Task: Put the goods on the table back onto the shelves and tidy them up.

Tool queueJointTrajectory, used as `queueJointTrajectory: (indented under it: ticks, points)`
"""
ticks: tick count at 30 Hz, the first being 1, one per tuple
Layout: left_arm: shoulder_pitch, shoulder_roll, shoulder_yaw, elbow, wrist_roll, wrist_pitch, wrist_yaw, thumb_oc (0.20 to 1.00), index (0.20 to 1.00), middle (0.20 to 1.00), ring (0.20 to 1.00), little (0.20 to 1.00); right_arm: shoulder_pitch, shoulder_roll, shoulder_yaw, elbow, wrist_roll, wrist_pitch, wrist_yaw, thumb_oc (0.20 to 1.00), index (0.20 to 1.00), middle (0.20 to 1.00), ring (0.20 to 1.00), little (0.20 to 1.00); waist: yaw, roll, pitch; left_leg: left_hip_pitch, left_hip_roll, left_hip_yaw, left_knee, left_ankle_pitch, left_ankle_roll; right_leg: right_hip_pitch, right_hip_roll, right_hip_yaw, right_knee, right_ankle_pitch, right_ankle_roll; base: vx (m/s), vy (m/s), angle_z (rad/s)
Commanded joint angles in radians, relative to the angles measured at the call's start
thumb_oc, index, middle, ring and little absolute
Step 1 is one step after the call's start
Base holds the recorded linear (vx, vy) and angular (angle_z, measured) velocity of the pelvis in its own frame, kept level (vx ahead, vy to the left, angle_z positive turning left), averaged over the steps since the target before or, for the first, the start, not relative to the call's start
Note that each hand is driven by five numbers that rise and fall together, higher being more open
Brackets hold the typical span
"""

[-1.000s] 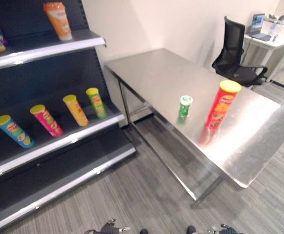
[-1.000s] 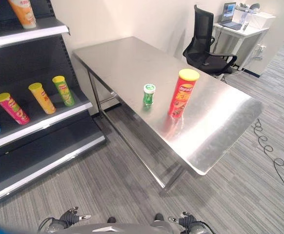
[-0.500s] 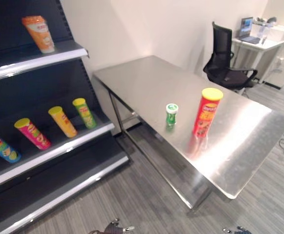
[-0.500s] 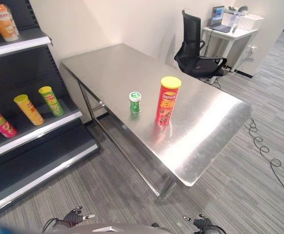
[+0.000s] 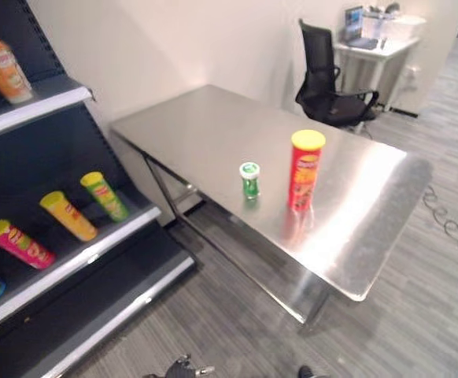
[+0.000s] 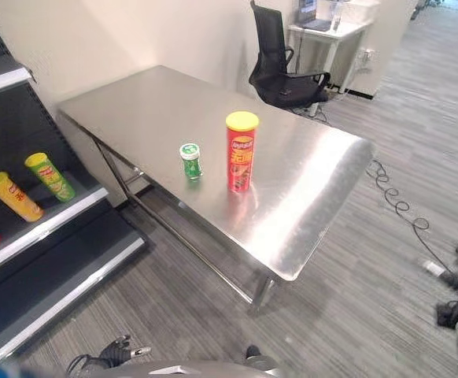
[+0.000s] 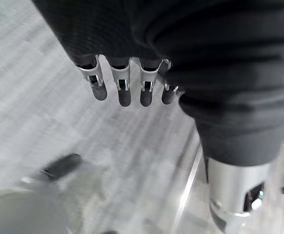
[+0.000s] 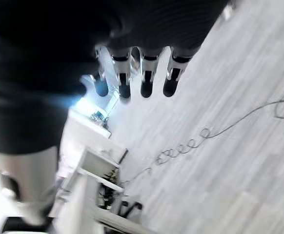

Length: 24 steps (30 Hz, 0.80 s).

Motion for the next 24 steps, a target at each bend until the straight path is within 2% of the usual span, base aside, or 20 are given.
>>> queueJointTrajectory:
  ticks: [1,4,7,9,10,11,12,14,18,24]
  points:
    - [-0.06,0.039,0.002,0.024,-0.015,-0.03,-0.022,1.0,1.0,1.0,1.0,1.0,-0.077,-0.037,0.007,-0.063,0.093,-0.096,0.055,1.0,1.0,1.0,1.0,1.0,0.03,-0.051,0.022,0.051,-0.002,0.014,0.011,-0.082,-0.014,0.045,-0.068,-0.01,0.018,-0.054,0.082,0.02,0.017,-0.04]
    - [-0.039,0.03,-0.006,0.008,-0.018,-0.037,-0.026,1.0,1.0,1.0,1.0,1.0,-0.15,-0.134,0.014,-0.238,0.092,-0.144,0.061,1.0,1.0,1.0,1.0,1.0,0.045,-0.052,0.015,0.051,0.001,0.015,0.011,-0.083,-0.017,0.048,-0.069,-0.019,0.018,-0.056,0.083,0.01,0.0,0.04]
    - [-0.034,0.027,-0.013,0.0,-0.02,-0.04,-0.029,1.0,1.0,1.0,1.0,1.0,-0.233,-0.178,0.093,-0.252,0.056,-0.147,0.067,1.0,1.0,1.0,1.0,1.0,0.054,-0.053,0.014,0.051,0.002,0.012,0.011,-0.081,-0.019,0.051,-0.067,-0.024,0.018,-0.058,0.082,0.0,-0.004,0.01]
    - [-0.029,0.024,-0.025,-0.003,-0.022,-0.041,-0.03,1.0,1.0,1.0,1.0,1.0,-0.327,-0.209,0.19,-0.241,0.02,-0.14,0.07,1.0,1.0,1.0,1.0,1.0,0.07,-0.056,0.014,0.049,0.004,0.007,0.011,-0.079,-0.021,0.055,-0.066,-0.032,0.018,-0.06,0.08,-0.01,-0.023,0.1]
    - [-0.028,0.024,-0.044,-0.003,-0.023,-0.04,-0.032,1.0,1.0,1.0,1.0,1.0,-0.425,-0.225,0.301,-0.221,-0.007,-0.132,0.081,1.0,1.0,1.0,1.0,1.0,0.09,-0.059,0.014,0.047,0.005,0.002,0.011,-0.076,-0.023,0.057,-0.066,-0.039,0.018,-0.06,0.078,-0.02,-0.021,0.11]
    - [-0.027,0.023,-0.04,-0.003,-0.022,-0.04,-0.032,1.0,1.0,1.0,1.0,1.0,-0.437,-0.225,0.312,-0.216,-0.007,-0.133,0.081,1.0,1.0,1.0,1.0,1.0,0.086,-0.058,0.014,0.047,0.005,0.002,0.011,-0.076,-0.023,0.057,-0.066,-0.039,0.018,-0.06,0.078,-0.02,-0.029,0.09]
    - [-0.026,0.024,-0.052,-0.003,-0.026,-0.041,-0.027,1.0,1.0,1.0,1.0,1.0,-0.524,-0.223,0.415,-0.192,-0.015,-0.124,0.091,1.0,1.0,1.0,1.0,1.0,0.102,-0.06,0.014,0.046,0.007,-0.004,0.011,-0.073,-0.025,0.061,-0.065,-0.046,0.018,-0.063,0.076,-0.01,-0.014,0.09]
    - [-0.025,0.022,-0.053,-0.003,-0.031,-0.042,-0.025,1.0,1.0,1.0,1.0,1.0,-0.568,-0.216,0.46,-0.172,-0.004,-0.124,0.097,1.0,1.0,1.0,1.0,1.0,0.104,-0.06,0.014,0.046,0.008,-0.006,0.011,-0.072,-0.026,0.063,-0.065,-0.051,0.018,-0.064,0.074,-0.01,-0.019,0.09]
    - [-0.017,0.028,-0.064,-0.016,-0.056,-0.042,-0.023,1.0,1.0,1.0,1.0,1.0,-0.731,-0.203,0.639,-0.086,-0.017,-0.106,0.11,1.0,1.0,1.0,1.0,1.0,0.138,-0.063,0.017,0.044,0.013,-0.022,0.011,-0.062,-0.032,0.074,-0.06,-0.068,0.018,-0.073,0.068,0.0,-0.039,0.12]
    - [-0.009,0.025,-0.064,-0.007,-0.062,-0.041,-0.022,1.0,1.0,1.0,1.0,1.0,-0.817,-0.201,0.716,-0.037,-0.025,-0.102,0.115,1.0,1.0,1.0,1.0,1.0,0.156,-0.062,0.021,0.029,0.017,-0.042,0.011,-0.048,-0.041,0.081,-0.056,-0.096,0.018,-0.081,0.063,-0.01,-0.03,0.17]
